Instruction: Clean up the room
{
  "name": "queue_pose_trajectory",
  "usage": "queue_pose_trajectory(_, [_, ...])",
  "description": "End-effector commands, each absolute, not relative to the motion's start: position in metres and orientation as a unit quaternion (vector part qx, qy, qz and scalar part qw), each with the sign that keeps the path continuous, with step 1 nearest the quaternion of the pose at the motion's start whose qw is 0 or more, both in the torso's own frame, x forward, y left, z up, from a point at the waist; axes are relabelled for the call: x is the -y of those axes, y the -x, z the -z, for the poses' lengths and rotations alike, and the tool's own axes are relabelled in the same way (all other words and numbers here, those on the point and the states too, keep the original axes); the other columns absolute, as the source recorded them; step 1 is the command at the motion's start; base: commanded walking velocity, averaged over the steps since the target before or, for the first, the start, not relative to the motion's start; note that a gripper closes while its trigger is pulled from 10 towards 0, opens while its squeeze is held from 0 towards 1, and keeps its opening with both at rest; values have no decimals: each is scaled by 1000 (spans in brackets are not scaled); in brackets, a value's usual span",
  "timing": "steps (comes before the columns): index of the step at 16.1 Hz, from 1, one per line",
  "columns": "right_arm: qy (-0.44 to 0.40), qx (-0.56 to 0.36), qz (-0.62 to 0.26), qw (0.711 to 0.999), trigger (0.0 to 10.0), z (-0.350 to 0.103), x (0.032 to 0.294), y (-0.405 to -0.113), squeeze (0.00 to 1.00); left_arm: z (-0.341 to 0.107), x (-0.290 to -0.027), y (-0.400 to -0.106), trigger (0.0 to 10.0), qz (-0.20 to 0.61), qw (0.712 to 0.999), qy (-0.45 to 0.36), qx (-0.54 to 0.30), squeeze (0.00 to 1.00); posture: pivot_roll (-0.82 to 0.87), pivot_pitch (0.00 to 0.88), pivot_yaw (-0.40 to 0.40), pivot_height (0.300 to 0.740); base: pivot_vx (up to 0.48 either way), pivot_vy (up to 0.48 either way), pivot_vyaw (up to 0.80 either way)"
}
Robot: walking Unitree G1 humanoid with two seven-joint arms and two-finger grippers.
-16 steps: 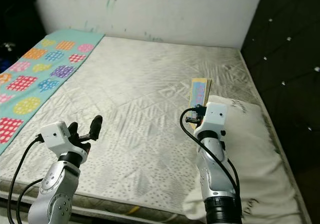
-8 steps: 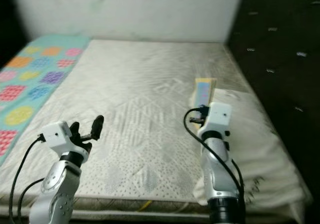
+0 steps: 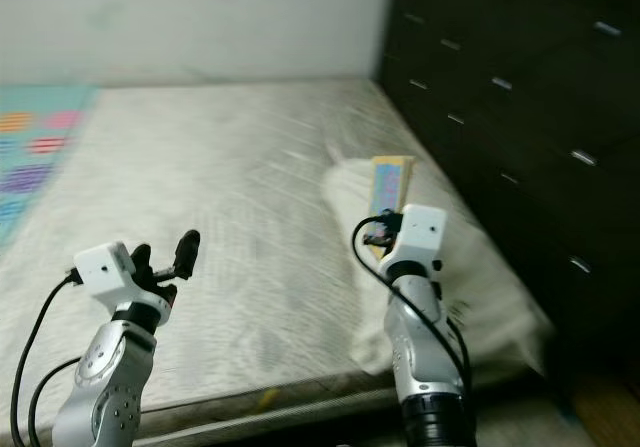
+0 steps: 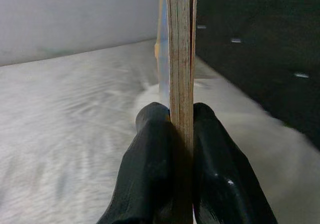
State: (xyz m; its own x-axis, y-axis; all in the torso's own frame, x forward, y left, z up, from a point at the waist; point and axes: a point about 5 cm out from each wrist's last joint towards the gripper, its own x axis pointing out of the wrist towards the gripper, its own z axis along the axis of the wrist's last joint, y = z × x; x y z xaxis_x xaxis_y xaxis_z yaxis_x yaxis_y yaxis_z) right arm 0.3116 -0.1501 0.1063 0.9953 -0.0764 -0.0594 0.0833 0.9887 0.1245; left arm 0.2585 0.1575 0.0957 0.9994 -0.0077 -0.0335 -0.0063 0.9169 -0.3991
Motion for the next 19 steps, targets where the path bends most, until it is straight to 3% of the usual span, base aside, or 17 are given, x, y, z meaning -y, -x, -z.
queue_pose_trajectory(1, [-62, 1, 32, 998, 10000, -120, 147, -316, 0, -97, -154, -258, 10000, 4, 977, 213, -16, 0, -74, 0, -18, 740, 0, 0, -800])
queue_pose_trajectory(6, [-62, 2, 33, 998, 10000, -119, 149, -315, 0, -96, -154, -258, 10000, 2, 976, 216, -18, 0, -75, 0, -18, 740, 0, 0, -521])
queue_pose_trajectory(12, [-61, 2, 32, 998, 10000, -119, 149, -315, 0, -96, -154, -258, 10000, 5, 977, 211, -17, 0, -74, 0, -19, 740, 0, 419, -327])
queue_pose_trajectory(14, [-61, 1, 32, 998, 10000, -119, 149, -315, 0, -96, -154, -258, 10000, 4, 977, 211, -17, 0, -74, 0, -19, 740, 0, 399, 0])
queue_pose_trajectory(19, [-61, -1, 32, 998, 10000, -118, 149, -315, 0, -97, -153, -258, 10000, 9, 977, 211, -13, 0, -74, 0, -19, 740, 0, 0, 0])
